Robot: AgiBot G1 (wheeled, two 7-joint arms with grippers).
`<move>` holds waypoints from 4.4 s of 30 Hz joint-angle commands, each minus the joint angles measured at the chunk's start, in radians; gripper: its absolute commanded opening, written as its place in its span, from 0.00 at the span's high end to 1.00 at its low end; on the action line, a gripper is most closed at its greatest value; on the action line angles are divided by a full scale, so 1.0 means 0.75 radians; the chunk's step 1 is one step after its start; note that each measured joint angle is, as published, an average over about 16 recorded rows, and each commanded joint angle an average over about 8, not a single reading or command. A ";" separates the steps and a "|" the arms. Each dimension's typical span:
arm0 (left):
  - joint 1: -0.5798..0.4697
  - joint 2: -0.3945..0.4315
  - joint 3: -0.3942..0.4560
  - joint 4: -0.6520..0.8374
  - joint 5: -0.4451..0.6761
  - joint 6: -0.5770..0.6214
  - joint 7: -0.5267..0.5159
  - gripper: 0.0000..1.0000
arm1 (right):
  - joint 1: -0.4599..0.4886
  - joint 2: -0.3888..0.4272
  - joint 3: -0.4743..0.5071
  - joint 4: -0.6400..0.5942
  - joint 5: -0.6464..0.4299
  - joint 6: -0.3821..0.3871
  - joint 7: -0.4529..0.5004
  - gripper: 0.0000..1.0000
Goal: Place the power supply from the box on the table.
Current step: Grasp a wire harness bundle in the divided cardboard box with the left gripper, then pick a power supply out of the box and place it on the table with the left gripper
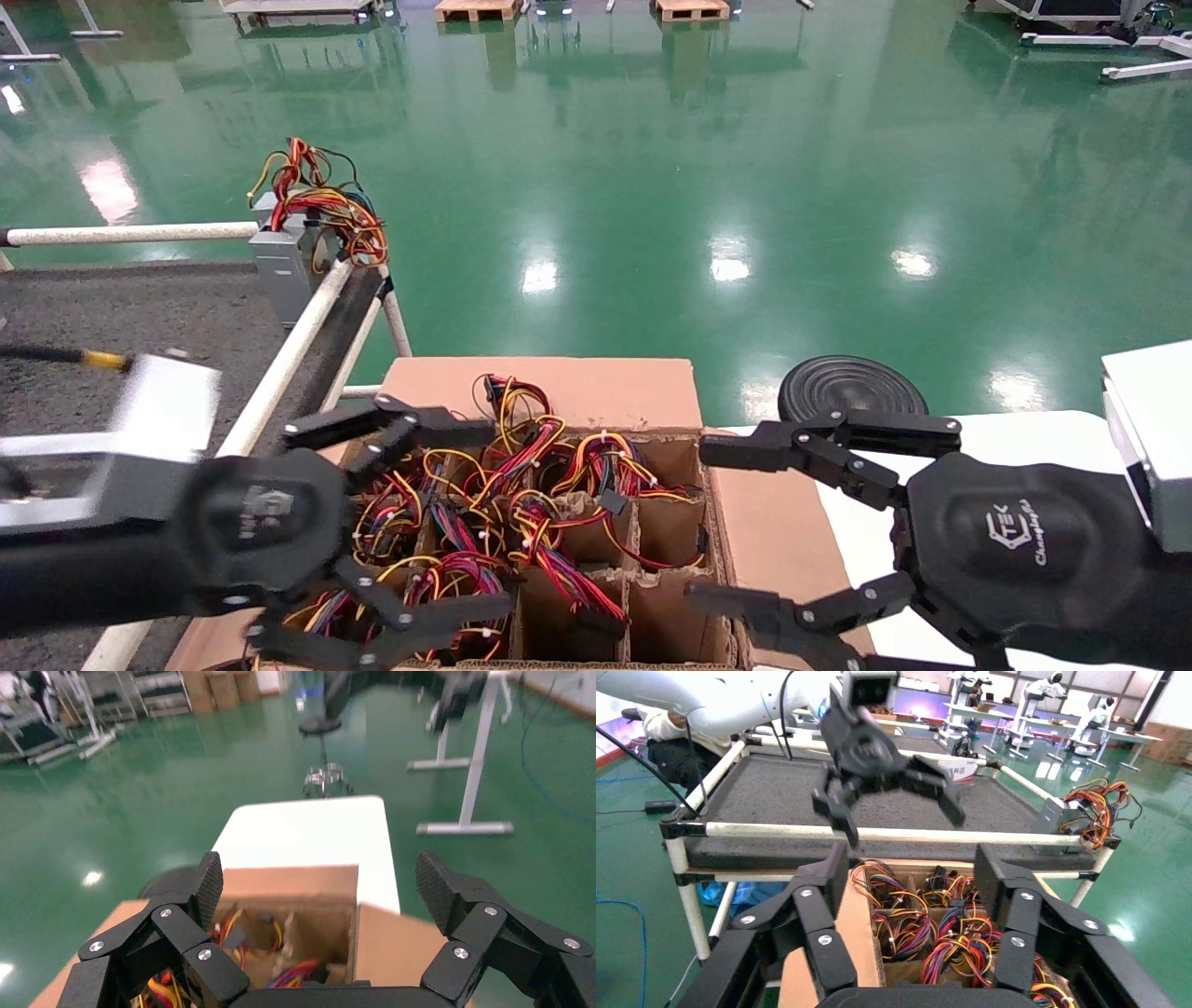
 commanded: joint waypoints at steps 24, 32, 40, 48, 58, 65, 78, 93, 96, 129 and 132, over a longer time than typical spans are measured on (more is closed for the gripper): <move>-0.519 0.247 0.566 0.310 0.452 0.066 0.373 0.00 | 0.000 0.000 0.000 0.000 0.000 0.000 0.000 1.00; -0.585 0.298 0.675 0.421 0.454 0.084 0.523 0.00 | 0.000 0.000 0.000 0.000 0.000 0.000 0.000 1.00; -0.620 0.344 0.748 0.533 0.437 0.084 0.661 0.00 | 0.000 0.000 0.000 0.000 0.000 0.000 0.000 1.00; -0.643 0.388 0.801 0.637 0.412 0.078 0.753 0.00 | 0.000 0.000 0.000 0.000 0.000 0.000 0.000 1.00; -0.661 0.431 0.844 0.735 0.383 0.061 0.809 0.75 | 0.000 0.000 0.000 0.000 0.000 0.000 0.000 1.00; -0.661 0.451 0.859 0.775 0.358 0.052 0.826 1.00 | 0.000 0.000 0.000 0.000 0.000 0.000 0.000 1.00; -0.655 0.479 0.875 0.831 0.315 0.052 0.843 1.00 | 0.000 0.000 0.000 0.000 0.000 0.000 0.000 1.00; -0.664 0.509 0.894 0.905 0.282 0.066 0.871 1.00 | 0.000 0.000 0.000 0.000 0.000 0.000 0.000 1.00; -0.667 0.514 0.898 0.920 0.276 0.069 0.878 1.00 | 0.000 0.000 0.000 0.000 0.000 0.000 0.000 1.00; -0.696 0.507 0.920 1.014 0.170 0.108 0.947 1.00 | 0.000 0.000 0.000 0.000 0.000 0.000 0.000 1.00; -0.712 0.496 0.907 1.007 0.148 0.117 0.950 1.00 | 0.000 0.000 0.000 0.000 0.000 0.000 0.000 1.00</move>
